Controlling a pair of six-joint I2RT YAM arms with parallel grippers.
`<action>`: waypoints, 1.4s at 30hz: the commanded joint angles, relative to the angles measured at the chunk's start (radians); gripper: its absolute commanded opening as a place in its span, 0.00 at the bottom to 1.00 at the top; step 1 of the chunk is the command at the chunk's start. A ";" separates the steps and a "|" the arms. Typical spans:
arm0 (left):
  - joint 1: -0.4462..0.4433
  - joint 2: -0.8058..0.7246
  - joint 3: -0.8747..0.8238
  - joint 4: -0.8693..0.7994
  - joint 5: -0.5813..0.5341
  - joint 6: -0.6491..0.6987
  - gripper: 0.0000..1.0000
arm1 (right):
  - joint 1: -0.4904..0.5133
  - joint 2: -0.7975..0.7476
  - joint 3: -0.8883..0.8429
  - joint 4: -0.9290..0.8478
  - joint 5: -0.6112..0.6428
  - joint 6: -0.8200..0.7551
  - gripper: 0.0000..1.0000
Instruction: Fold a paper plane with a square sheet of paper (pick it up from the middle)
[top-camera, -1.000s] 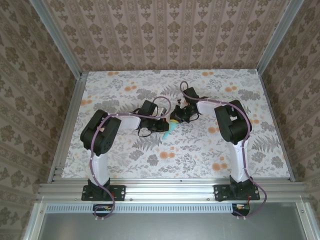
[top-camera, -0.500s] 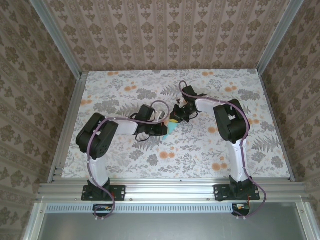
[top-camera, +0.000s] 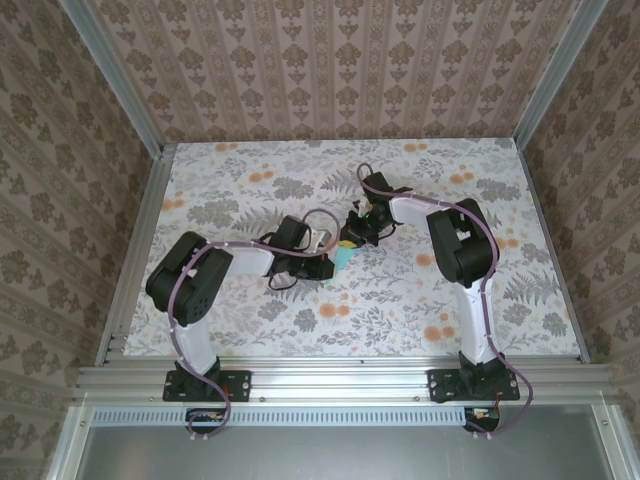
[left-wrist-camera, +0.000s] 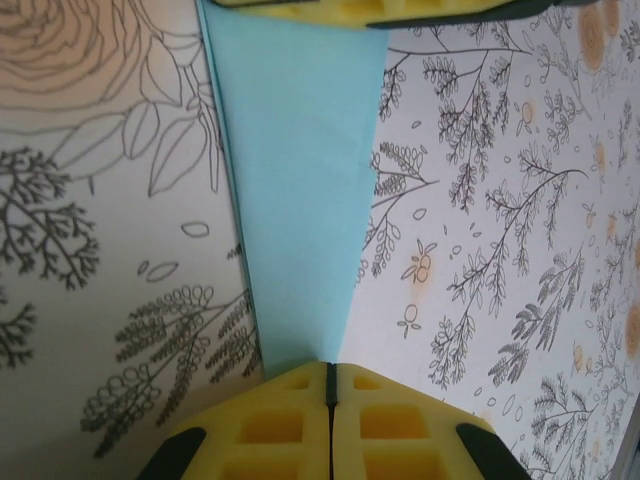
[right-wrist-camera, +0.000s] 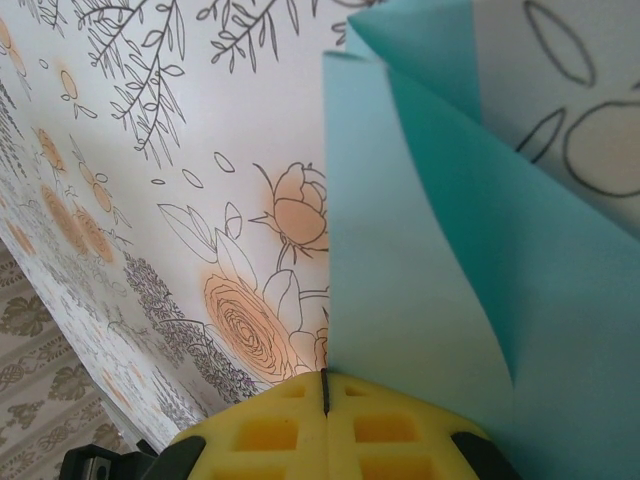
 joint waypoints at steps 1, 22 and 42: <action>-0.036 0.000 -0.077 -0.251 0.037 0.010 0.07 | -0.023 0.075 -0.003 -0.034 0.180 0.018 0.06; -0.058 -0.217 -0.010 -0.369 -0.074 0.015 0.18 | -0.033 -0.122 0.074 0.028 0.025 -0.011 0.23; -0.199 0.222 0.740 -0.703 -0.751 0.278 0.60 | -0.258 -0.637 -0.526 0.179 0.488 0.100 0.81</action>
